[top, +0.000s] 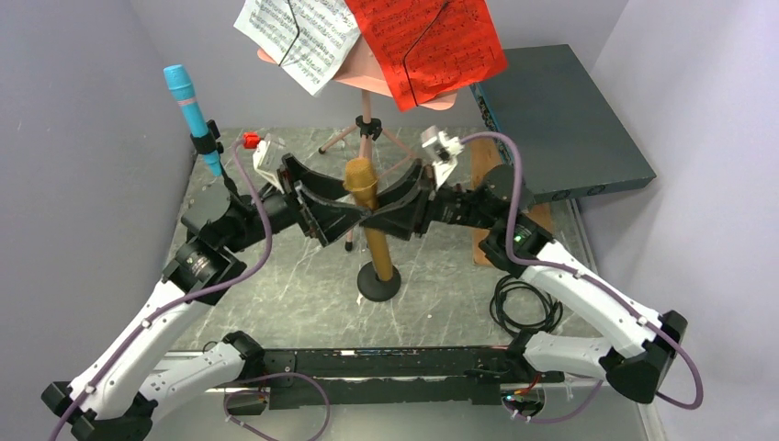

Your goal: Set up the instrument practice props

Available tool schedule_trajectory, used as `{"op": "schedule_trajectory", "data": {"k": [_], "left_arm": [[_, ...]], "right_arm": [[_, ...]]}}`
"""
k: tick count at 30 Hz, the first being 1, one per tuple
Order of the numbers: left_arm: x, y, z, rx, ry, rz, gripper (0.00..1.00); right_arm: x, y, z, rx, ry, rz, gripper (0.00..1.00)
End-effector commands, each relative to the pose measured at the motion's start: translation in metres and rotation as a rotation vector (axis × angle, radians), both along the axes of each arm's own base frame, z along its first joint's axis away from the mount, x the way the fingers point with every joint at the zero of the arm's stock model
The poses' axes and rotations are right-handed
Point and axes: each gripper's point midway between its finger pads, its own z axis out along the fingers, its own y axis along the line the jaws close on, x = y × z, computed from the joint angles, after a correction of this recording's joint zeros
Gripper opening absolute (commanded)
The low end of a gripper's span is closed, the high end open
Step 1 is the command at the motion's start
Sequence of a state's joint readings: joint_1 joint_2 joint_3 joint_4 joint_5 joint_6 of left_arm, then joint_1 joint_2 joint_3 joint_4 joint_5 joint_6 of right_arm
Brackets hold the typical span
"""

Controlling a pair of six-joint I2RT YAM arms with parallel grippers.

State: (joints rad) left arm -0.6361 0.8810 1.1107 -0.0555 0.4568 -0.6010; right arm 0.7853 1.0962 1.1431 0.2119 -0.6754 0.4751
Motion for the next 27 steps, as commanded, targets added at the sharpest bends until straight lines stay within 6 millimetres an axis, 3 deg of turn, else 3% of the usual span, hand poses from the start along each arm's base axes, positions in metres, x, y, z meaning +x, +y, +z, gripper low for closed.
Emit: {"op": "schedule_trajectory", "data": {"k": [1,7,9,13,14,17,18,21,23,27], "left_arm": [[-0.025,-0.011,0.020,-0.100,-0.077,-0.131,0.97],[-0.042,-0.005,0.022,-0.119,-0.141,-0.176,0.93],[-0.046,-0.003,0.024,-0.124,-0.161,-0.182,0.76],[-0.040,0.004,0.025,-0.088,-0.196,-0.115,0.33],[-0.037,0.007,0.024,-0.070,-0.198,-0.082,0.25],[-0.029,0.022,0.019,0.005,-0.205,0.023,0.14],[-0.028,0.028,0.017,0.030,-0.206,0.054,0.03],[-0.027,0.048,0.014,0.086,-0.218,0.150,0.00],[-0.027,0.065,0.013,0.121,-0.218,0.223,0.00],[-0.025,0.100,0.011,0.184,-0.207,0.377,0.00]], "right_arm": [[-0.058,0.024,0.025,0.064,-0.048,0.246,0.00],[-0.051,0.035,0.011,0.036,-0.002,0.199,0.00],[-0.053,0.034,0.008,0.036,-0.011,0.207,0.00],[-0.051,0.033,0.001,-0.007,-0.058,0.191,0.00],[-0.046,0.032,-0.003,-0.034,-0.071,0.159,0.08],[-0.022,0.018,-0.022,-0.142,-0.110,-0.016,0.44],[-0.011,0.010,-0.035,-0.197,-0.105,-0.098,0.57],[0.021,-0.019,-0.055,-0.296,-0.122,-0.317,0.86],[0.039,-0.039,-0.068,-0.339,-0.113,-0.426,0.97],[0.060,-0.062,-0.109,-0.393,-0.038,-0.452,1.00]]}}
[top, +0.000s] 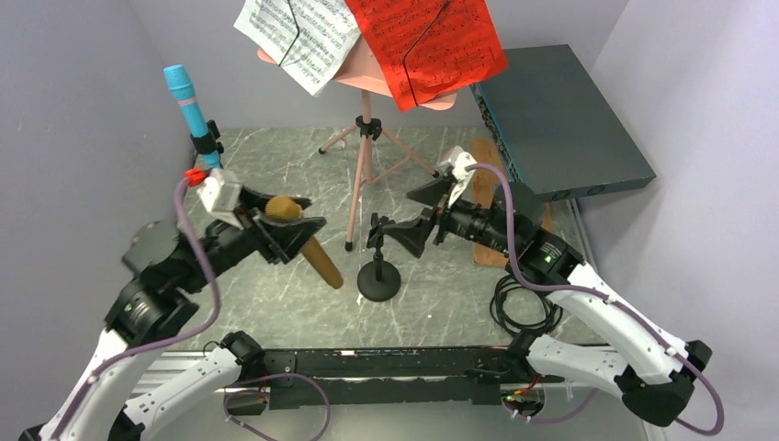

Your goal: Set up the instrument practice props

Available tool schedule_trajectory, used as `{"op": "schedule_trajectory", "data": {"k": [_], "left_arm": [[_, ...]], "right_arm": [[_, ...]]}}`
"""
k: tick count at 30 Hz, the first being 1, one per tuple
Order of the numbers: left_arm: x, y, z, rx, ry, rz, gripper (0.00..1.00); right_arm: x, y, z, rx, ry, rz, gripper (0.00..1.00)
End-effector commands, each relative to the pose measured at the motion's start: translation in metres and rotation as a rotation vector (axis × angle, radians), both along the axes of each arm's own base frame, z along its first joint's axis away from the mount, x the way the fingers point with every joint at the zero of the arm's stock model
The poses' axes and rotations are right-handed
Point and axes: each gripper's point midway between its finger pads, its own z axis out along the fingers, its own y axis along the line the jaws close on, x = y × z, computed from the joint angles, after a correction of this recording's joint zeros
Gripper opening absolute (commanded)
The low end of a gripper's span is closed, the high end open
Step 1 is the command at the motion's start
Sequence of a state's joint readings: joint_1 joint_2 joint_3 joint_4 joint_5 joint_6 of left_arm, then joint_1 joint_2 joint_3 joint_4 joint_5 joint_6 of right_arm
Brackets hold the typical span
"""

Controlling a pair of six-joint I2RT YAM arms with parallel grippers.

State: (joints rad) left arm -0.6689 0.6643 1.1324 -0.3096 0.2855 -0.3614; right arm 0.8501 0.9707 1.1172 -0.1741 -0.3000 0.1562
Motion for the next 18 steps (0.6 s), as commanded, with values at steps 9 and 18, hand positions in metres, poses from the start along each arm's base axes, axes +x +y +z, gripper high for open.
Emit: {"op": "schedule_trajectory", "data": {"k": [9,18], "left_arm": [[-0.005,0.060,-0.017,0.118,0.013,0.245,0.00],[-0.009,0.054,-0.028,0.117,0.045,0.205,0.00]], "right_arm": [[-0.017,0.003,-0.119,0.026,-0.120,0.276,0.91],[0.025,0.040,-0.151,0.013,-0.229,0.093,0.82]]}}
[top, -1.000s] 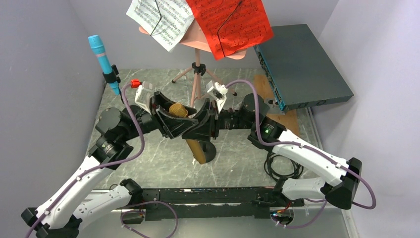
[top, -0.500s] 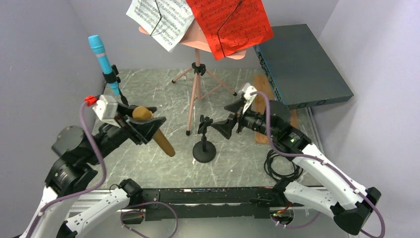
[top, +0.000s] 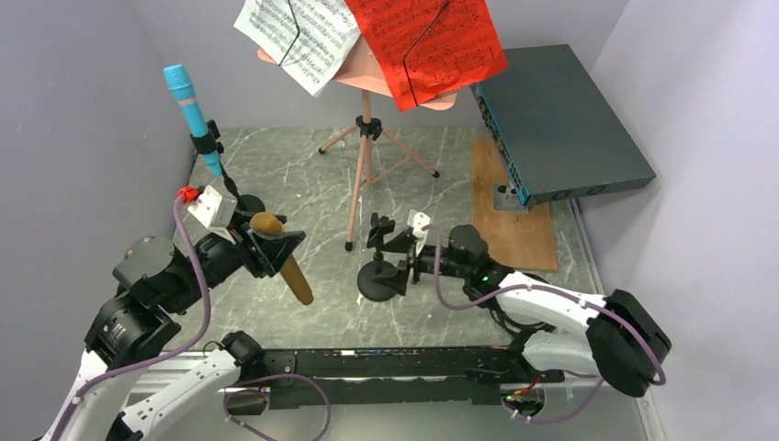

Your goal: Set up the instrument practice props

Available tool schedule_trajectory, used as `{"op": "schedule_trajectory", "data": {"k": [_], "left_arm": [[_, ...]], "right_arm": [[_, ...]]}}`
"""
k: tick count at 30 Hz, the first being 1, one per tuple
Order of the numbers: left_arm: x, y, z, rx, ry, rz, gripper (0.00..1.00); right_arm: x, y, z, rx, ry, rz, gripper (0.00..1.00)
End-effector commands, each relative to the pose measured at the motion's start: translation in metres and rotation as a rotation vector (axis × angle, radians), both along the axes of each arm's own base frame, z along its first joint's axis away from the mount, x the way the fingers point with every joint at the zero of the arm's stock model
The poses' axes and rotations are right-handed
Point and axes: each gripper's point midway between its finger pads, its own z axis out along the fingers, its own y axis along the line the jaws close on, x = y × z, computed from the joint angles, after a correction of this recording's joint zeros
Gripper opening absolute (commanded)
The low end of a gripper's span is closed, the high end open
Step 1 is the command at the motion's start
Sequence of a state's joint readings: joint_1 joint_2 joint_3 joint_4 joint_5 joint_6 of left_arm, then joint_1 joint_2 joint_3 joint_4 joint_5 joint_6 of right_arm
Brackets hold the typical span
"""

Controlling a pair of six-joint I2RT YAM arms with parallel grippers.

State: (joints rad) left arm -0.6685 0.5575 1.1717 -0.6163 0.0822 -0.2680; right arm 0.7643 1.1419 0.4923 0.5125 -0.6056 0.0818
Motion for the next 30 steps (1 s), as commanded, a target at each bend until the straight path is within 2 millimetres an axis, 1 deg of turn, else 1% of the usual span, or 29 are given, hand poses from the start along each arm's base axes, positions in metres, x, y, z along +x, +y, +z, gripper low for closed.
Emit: {"op": "schedule_trajectory", "data": {"k": [1,3,4,5,6,8,10,11,12,15,16,18,20,21,23,25,26,27,29,30], "left_arm": [[-0.006,0.002,0.010,-0.032,-0.025,-0.008,0.00],[-0.006,0.003,0.012,-0.035,-0.029,-0.005,0.00],[-0.006,0.004,0.012,-0.032,-0.030,-0.004,0.00],[-0.006,0.004,0.012,-0.029,-0.028,-0.001,0.00],[-0.005,0.004,0.011,-0.027,-0.028,-0.002,0.00],[-0.004,0.003,0.011,-0.022,-0.030,-0.001,0.00],[-0.003,0.002,0.010,-0.018,-0.029,-0.005,0.00],[-0.003,0.001,0.010,-0.017,-0.029,-0.007,0.00],[-0.002,0.000,0.010,-0.017,-0.028,-0.008,0.00],[-0.001,0.000,0.009,-0.016,-0.027,-0.002,0.00],[0.000,0.000,0.009,-0.018,-0.025,0.002,0.00],[0.002,0.000,0.007,-0.022,-0.019,0.008,0.00],[0.003,-0.002,0.007,-0.030,-0.020,0.007,0.00],[0.004,-0.003,0.007,-0.034,-0.020,0.004,0.00],[0.005,-0.004,0.007,-0.035,-0.020,0.002,0.00],[0.006,-0.005,0.007,-0.030,-0.018,0.002,0.00],[0.006,-0.005,0.007,-0.026,-0.016,0.003,0.00],[0.006,-0.004,0.007,-0.023,-0.015,0.003,0.00],[0.006,-0.003,0.007,-0.019,-0.014,0.008,0.00],[0.007,-0.003,0.006,-0.017,-0.015,0.011,0.00]], "right_arm": [[0.031,0.021,0.044,0.127,-0.273,-0.166,0.81],[0.040,0.023,0.042,0.137,-0.293,-0.268,0.79],[0.042,0.026,0.041,0.143,-0.301,-0.303,0.76],[0.046,0.028,0.040,0.139,-0.305,-0.358,0.71],[0.049,0.029,0.038,0.140,-0.303,-0.406,0.63],[0.058,0.030,0.035,0.148,-0.272,-0.514,0.43],[0.063,0.034,0.030,0.151,-0.230,-0.586,0.13],[0.066,0.035,0.028,0.147,-0.221,-0.627,0.02],[0.068,0.034,0.026,0.146,-0.203,-0.681,0.00],[0.072,0.030,0.021,0.139,-0.187,-0.857,0.00],[0.075,0.025,0.020,0.145,-0.179,-0.935,0.00],[0.081,0.009,0.016,0.113,-0.177,-1.150,0.00],[0.083,0.002,0.014,0.079,-0.177,-1.319,0.00],[0.082,0.004,0.014,0.065,-0.193,-1.346,0.00],[0.079,0.009,0.015,0.055,-0.236,-1.340,0.00],[0.074,0.012,0.019,0.037,-0.274,-1.329,0.23],[0.071,0.013,0.022,0.025,-0.297,-1.311,0.38],[0.068,0.016,0.024,0.009,-0.321,-1.274,0.59],[0.059,0.033,0.025,-0.033,-0.355,-1.111,0.95],[0.052,0.043,0.019,-0.080,-0.352,-1.003,0.99]]}}
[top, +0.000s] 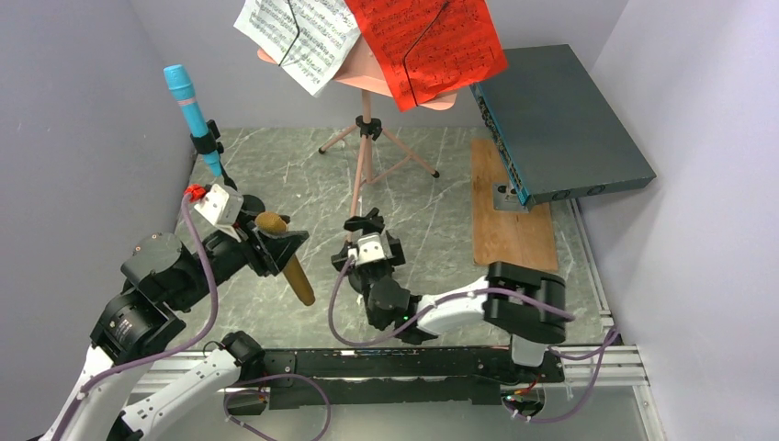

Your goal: Set up the instrument practice props

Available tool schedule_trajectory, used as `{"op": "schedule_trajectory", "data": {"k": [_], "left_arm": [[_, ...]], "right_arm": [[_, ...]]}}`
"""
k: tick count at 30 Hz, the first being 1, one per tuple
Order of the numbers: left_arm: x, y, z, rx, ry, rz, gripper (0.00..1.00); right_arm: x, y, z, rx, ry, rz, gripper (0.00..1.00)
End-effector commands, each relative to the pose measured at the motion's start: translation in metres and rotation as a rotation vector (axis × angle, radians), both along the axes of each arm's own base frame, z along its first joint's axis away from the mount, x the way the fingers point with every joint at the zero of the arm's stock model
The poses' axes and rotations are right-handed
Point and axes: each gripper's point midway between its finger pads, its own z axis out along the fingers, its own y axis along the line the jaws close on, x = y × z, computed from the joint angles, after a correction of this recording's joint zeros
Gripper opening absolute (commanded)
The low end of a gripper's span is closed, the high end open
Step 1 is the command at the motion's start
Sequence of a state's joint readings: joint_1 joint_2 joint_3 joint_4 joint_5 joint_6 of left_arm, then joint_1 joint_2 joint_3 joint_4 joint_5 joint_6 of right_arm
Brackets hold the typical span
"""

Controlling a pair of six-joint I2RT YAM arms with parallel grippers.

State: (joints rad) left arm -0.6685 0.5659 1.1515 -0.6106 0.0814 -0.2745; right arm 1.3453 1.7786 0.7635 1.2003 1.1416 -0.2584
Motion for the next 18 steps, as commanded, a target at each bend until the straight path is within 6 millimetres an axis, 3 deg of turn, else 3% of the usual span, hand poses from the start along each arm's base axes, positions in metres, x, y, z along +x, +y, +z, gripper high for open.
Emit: {"op": "schedule_trajectory", "data": {"k": [1,4,8,10,11,15,18], "left_arm": [[0.003,0.001,0.014,-0.025,-0.038,0.013,0.00],[0.005,0.000,0.011,-0.014,-0.038,0.015,0.00],[0.009,-0.004,0.006,0.008,-0.030,0.007,0.00],[0.009,-0.007,0.006,0.012,-0.029,-0.005,0.00],[0.009,-0.008,0.007,0.009,-0.033,-0.012,0.00],[0.003,-0.014,0.013,0.003,-0.050,-0.059,0.00],[-0.001,-0.019,0.016,-0.008,-0.058,-0.096,0.00]], "right_arm": [[-0.022,0.015,0.015,-0.074,0.064,0.240,0.99],[-0.048,0.022,0.002,-0.100,0.211,0.510,1.00],[-0.098,0.009,-0.008,-0.171,0.331,0.826,1.00],[-0.113,-0.005,-0.007,-0.175,0.384,0.930,1.00],[-0.115,-0.013,-0.001,-0.156,0.399,0.962,1.00],[-0.119,-0.037,0.054,-0.062,0.334,1.125,1.00],[-0.093,-0.050,0.101,0.022,0.246,1.118,1.00]]}}
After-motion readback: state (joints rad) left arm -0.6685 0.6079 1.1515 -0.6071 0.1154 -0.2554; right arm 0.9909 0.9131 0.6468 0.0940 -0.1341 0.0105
